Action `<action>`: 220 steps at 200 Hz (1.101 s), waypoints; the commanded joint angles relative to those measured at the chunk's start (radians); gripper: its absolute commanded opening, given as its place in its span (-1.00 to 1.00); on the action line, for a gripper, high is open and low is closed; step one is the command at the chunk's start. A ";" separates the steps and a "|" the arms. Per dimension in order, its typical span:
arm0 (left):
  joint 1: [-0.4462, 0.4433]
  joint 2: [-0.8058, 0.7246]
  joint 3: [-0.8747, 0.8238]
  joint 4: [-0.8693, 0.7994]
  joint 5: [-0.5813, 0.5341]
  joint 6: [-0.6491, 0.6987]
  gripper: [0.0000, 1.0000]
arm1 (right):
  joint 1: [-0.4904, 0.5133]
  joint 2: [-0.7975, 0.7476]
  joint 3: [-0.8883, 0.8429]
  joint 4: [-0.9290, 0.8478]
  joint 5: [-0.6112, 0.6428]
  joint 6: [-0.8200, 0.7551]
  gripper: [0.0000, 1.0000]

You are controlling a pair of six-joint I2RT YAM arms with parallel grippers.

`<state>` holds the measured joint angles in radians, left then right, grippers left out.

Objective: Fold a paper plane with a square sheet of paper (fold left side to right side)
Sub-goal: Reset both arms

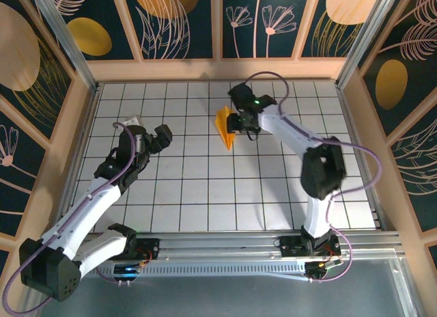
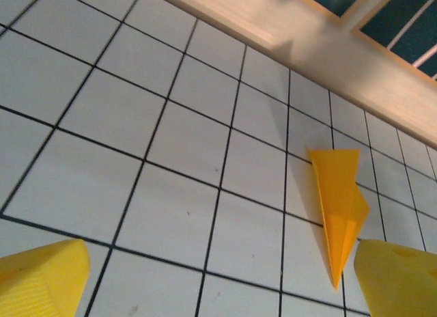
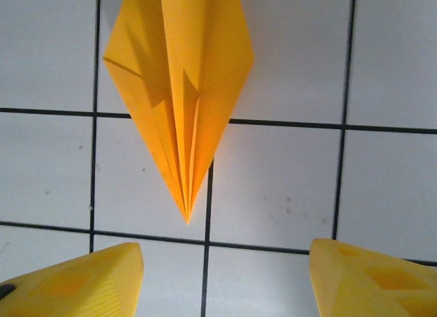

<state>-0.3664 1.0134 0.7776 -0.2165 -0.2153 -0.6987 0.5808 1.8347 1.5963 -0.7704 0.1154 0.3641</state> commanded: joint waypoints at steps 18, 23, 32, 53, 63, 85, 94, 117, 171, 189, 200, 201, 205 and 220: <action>0.115 0.058 0.018 0.082 0.047 0.033 0.98 | -0.127 -0.288 -0.317 0.245 0.005 -0.007 0.40; 0.131 0.064 0.012 0.088 0.043 0.036 0.97 | -0.150 -0.320 -0.354 0.265 0.000 -0.008 0.40; 0.159 0.070 0.003 0.107 0.026 0.044 0.97 | -0.193 -0.379 -0.424 0.295 -0.015 -0.013 0.41; 0.204 0.079 -0.034 0.160 -0.065 0.077 0.98 | -0.290 -0.505 -0.573 0.400 -0.030 -0.044 0.51; 0.215 0.083 -0.053 0.184 -0.113 0.091 0.98 | -0.337 -0.557 -0.639 0.459 -0.030 -0.070 0.57; 0.223 0.097 -0.083 0.247 -0.192 0.144 0.98 | -0.451 -0.647 -0.784 0.603 -0.044 -0.114 0.68; 0.224 0.105 -0.094 0.278 -0.214 0.184 0.97 | -0.498 -0.678 -0.841 0.671 -0.053 -0.117 0.74; 0.224 0.136 -0.121 0.375 -0.293 0.288 0.97 | -0.632 -0.729 -0.998 0.895 -0.093 -0.112 0.98; 0.237 0.246 -0.210 0.659 -0.379 0.441 0.98 | -0.729 -0.580 -1.190 1.351 -0.094 -0.184 0.99; 0.241 0.289 -0.211 0.682 -0.387 0.449 0.98 | -0.728 -0.513 -1.214 1.476 -0.094 -0.201 0.99; 0.242 0.308 -0.214 0.691 -0.385 0.447 0.98 | -0.728 -0.483 -1.233 1.554 -0.127 -0.211 0.99; 0.242 0.308 -0.213 0.693 -0.384 0.447 0.97 | -0.729 -0.481 -1.233 1.559 -0.127 -0.211 0.99; 0.242 0.313 -0.217 0.698 -0.383 0.447 0.97 | -0.729 -0.472 -1.240 1.584 -0.132 -0.211 0.98; 0.242 0.321 -0.227 0.715 -0.380 0.447 0.98 | -0.728 -0.430 -1.264 1.687 -0.161 -0.219 0.99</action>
<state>-0.1307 1.3216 0.5697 0.4011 -0.5674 -0.2810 -0.1444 1.3579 0.3706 0.6285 0.0013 0.1864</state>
